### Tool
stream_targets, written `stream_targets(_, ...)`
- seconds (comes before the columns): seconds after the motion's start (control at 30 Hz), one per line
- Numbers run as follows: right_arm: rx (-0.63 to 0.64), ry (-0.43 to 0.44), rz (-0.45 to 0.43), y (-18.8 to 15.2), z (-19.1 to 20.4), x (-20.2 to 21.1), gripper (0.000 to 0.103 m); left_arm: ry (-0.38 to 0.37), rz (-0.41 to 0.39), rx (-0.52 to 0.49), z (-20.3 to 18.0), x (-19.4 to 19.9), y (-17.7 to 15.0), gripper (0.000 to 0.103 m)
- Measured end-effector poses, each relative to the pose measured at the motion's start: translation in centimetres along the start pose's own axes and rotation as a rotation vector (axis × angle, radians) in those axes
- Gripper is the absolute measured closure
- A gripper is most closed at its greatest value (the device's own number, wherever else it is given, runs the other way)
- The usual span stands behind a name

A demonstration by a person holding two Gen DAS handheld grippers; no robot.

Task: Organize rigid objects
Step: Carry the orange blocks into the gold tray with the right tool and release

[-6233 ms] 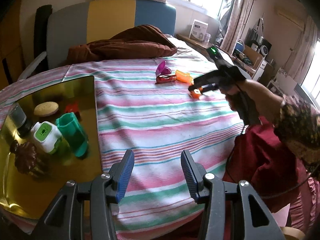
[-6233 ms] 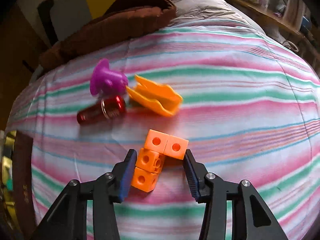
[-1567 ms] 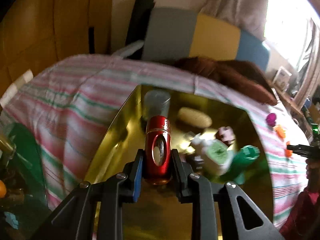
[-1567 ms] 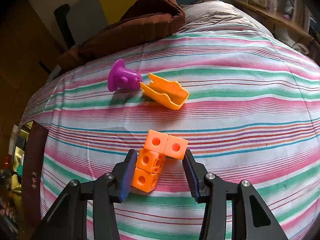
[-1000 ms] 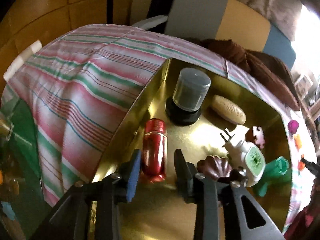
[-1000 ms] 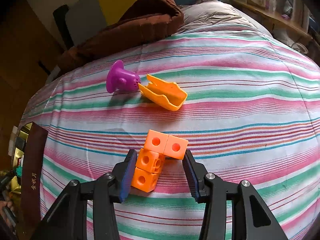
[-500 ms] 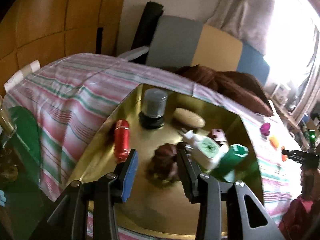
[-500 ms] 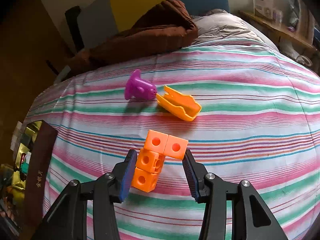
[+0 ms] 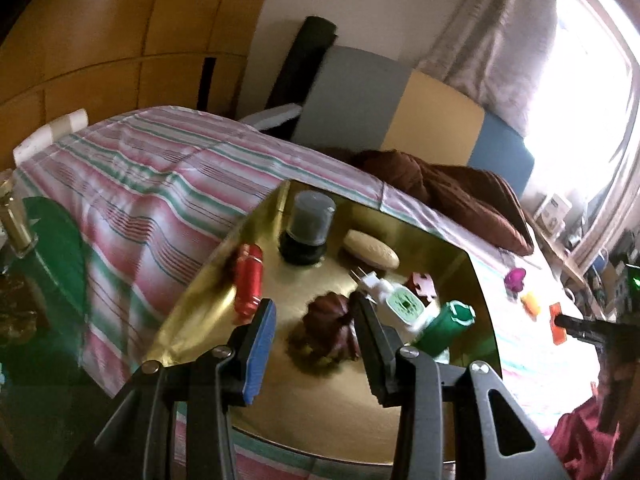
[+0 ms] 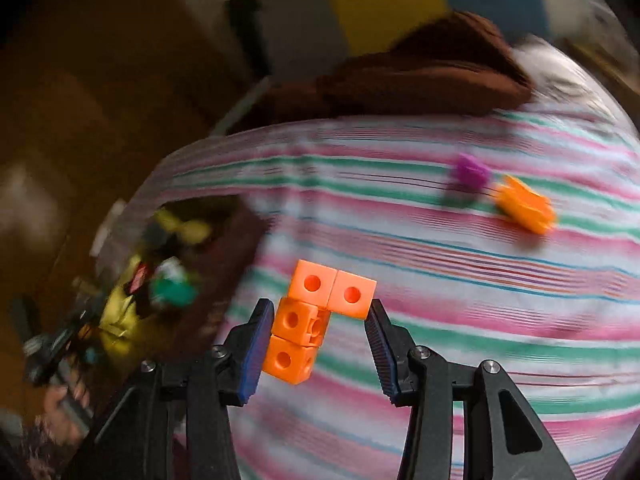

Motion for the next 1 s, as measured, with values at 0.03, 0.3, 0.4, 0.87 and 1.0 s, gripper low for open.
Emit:
stream_targets(0.03, 0.032, 0.016, -0.001, 0.2, 1.7, -0.2, 0.055, 0.009, -0.006, 0.008, 0.3, 0.2, 0.3, 0.062)
stream_targets(0.3, 0.267, 0.149, 0.046, 0.4, 16.2, -4.9, 0.055, 0.035, -0.001, 0.002, 1.0, 0.9, 0.5, 0.062)
stream_targets(0.4, 0.323, 0.165, 0.075, -0.1, 20.0, -6.8, 0.055, 0.04, -0.016, 0.011, 1.2, 1.5, 1.1, 0.062)
stream_targets(0.87, 0.388, 0.223, 0.197, -1.4, 29.2, -15.5, 0.055, 0.084, -0.104, 0.129, 4.8, 4.3, 4.2, 0.062)
stream_targets(1.0, 0.386, 0.237, 0.209, -1.5, 30.8, -16.8, 0.055, 0.077, -0.105, 0.133, 4.8, 4.4, 4.3, 0.062)
Point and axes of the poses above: each gripper's, at about its wrist camera, not at the fingertips, and x roughly against the way its jaws point, z to its left, y to its top, the point moved 8 cm from there along -x, roughly the way its jaws point, and after that the axes turned 12 degrees about x, right-handed, at the moved point
